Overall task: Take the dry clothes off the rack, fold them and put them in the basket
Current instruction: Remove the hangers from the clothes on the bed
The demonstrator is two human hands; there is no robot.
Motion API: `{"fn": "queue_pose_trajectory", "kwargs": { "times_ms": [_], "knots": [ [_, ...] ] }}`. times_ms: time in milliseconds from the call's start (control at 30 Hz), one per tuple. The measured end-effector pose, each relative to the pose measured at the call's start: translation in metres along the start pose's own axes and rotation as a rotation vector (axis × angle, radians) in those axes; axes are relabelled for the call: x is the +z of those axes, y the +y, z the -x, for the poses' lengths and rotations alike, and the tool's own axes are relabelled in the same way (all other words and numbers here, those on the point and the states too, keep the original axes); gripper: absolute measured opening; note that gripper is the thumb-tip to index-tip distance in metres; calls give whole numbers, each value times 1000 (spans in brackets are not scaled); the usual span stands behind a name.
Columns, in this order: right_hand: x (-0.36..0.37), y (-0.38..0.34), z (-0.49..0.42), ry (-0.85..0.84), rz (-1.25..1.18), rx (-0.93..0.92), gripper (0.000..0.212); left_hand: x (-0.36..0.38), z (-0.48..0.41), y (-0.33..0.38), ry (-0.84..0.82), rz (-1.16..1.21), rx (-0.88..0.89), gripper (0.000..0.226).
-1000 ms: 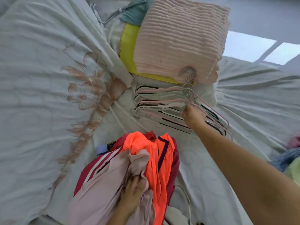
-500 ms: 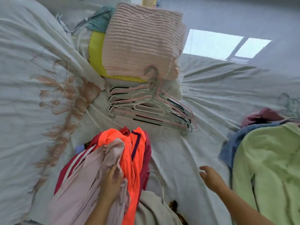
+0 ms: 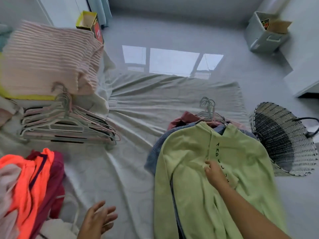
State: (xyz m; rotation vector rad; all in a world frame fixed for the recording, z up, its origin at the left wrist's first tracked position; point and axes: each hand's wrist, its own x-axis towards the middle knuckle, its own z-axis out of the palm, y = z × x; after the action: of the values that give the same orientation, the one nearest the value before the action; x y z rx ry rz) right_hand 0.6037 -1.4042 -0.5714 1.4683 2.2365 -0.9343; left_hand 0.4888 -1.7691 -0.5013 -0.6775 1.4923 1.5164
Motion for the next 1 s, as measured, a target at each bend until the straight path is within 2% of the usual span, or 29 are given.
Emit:
{"fn": "queue_pose_trajectory", "kwargs": {
  "times_ms": [67, 233, 333, 433, 533, 600, 667, 733, 833, 933, 1000],
  "knots": [
    [-39, 15, -34, 47, 43, -47, 38, 46, 6, -33, 48, -43, 55, 21],
    [-102, 33, -117, 139, 114, -210, 43, 122, 26, -97, -174, -190, 22, 21],
    [-112, 21, -160, 172, 114, -258, 51, 151, 34, -116, 12, -252, 106, 30],
    [-108, 7, -180, 49, 161, -241, 59, 148, 33, -133, 104, -305, 187, 37],
    [-99, 3, -182, -52, 250, -216, 64, 127, 27, -138, 218, -288, 259, 69],
    [-96, 5, -182, 14, 406, -243, 64, 119, 26, -135, 331, -303, 296, 57],
    [-101, 8, -183, 63, 462, -246, 68, 115, 33, -137, 369, -354, 290, 41],
    [-110, 6, -195, 18, 386, -268, 72, 121, 42, -130, 366, -270, 302, 38],
    [-110, 6, -208, -68, 401, -256, 71, 120, 50, -123, 320, -167, 250, 16],
    [-96, 8, -192, 65, 474, -356, 58, 119, 45, -121, 327, -195, 250, 9],
    [-92, 15, -165, 109, 371, -486, 47, 127, 45, -117, 312, -212, 236, 9]
  ]
}}
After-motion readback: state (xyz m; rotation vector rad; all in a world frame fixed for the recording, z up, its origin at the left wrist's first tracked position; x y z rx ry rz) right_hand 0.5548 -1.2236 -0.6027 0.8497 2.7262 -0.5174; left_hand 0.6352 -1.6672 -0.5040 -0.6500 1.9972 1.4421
